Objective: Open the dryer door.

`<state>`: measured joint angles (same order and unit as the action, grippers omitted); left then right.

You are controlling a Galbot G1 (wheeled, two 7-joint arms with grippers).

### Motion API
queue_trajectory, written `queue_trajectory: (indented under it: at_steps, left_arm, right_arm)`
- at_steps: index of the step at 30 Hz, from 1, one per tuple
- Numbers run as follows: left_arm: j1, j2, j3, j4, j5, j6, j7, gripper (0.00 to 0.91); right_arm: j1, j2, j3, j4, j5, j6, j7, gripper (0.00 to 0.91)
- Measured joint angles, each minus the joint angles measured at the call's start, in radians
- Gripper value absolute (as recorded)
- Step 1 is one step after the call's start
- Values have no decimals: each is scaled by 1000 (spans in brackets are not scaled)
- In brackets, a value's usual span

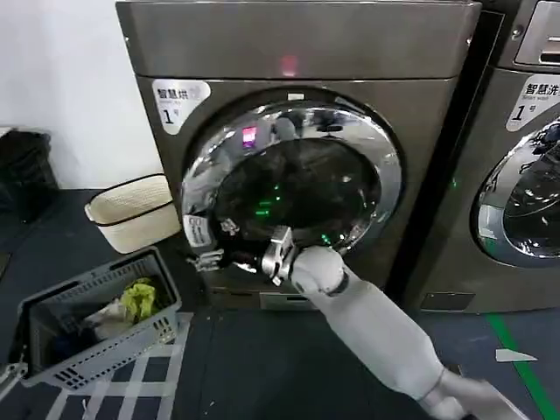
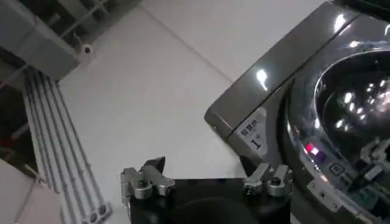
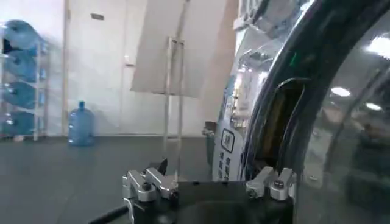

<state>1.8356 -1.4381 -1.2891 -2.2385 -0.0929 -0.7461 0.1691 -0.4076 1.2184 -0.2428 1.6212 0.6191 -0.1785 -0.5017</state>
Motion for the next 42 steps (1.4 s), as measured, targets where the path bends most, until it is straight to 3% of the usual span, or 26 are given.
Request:
queue_trajectory:
  at_steps: [8, 16, 31, 42]
  left_arm:
    - [-118, 106, -26, 57, -22, 103, 7, 907]
    - [-237, 247, 34, 137, -18, 179, -1, 907]
    - [-445, 556, 336, 295, 23, 232, -9, 907]
    - [-704, 681, 623, 426, 20, 231, 19, 907]
  right_arm:
    - [-31, -91, -3, 122, 61, -18, 0, 907]
    - [-68, -183, 4, 253, 126, -37, -15, 907]
    - [-176, -309, 114, 382, 259, -83, -116, 907]
    - [-328, -381, 285, 490, 383, -121, -108, 907]
